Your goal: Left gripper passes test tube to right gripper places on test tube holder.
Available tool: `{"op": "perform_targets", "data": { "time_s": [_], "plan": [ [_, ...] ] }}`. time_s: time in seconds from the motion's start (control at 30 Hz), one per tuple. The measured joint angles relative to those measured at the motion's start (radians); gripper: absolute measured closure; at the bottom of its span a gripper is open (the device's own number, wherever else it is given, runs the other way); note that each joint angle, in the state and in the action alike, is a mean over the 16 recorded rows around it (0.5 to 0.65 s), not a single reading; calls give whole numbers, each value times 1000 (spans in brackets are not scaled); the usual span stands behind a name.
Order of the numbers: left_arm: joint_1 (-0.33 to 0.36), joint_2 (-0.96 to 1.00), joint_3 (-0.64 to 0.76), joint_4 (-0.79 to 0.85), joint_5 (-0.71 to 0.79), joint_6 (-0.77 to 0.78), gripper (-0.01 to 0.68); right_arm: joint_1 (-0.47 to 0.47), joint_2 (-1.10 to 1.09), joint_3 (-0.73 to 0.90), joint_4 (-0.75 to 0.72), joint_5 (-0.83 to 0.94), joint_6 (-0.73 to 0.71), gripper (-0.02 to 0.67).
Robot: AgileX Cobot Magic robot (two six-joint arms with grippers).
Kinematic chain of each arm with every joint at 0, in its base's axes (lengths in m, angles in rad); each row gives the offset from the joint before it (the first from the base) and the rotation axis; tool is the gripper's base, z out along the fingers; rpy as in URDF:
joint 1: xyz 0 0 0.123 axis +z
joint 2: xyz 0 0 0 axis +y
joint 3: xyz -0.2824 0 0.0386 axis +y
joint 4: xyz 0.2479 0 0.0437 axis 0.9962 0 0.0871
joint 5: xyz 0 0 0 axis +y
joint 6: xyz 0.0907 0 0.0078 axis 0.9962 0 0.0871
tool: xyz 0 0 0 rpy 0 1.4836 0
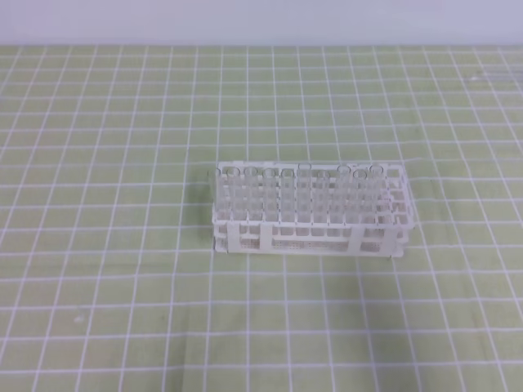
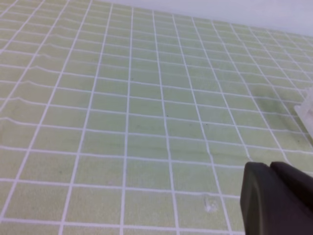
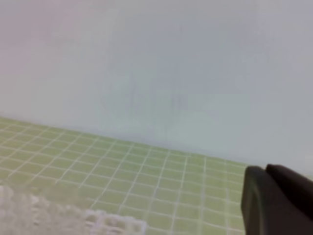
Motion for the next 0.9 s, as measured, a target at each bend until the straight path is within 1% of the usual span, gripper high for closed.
{"op": "perform_targets", "data": {
  "time_s": [0.23,0.37,0.47,0.6,0.9],
  "plan": [
    [0,6,-2,0,4,0,676,-132,-248,156,21,76,0,664],
    [0,2,-1,0,1,0,676,-201,-363,212,32,143,2,664],
    [0,-4,1,0,-2,0,675,-233,-417,239,3,204,38,664],
    [0,-2,1,0,-1,0,675,-249,-452,261,-107,279,172,664],
    [0,-3,1,0,-2,0,675,-250,-472,291,-390,422,513,665]
  ]
}}
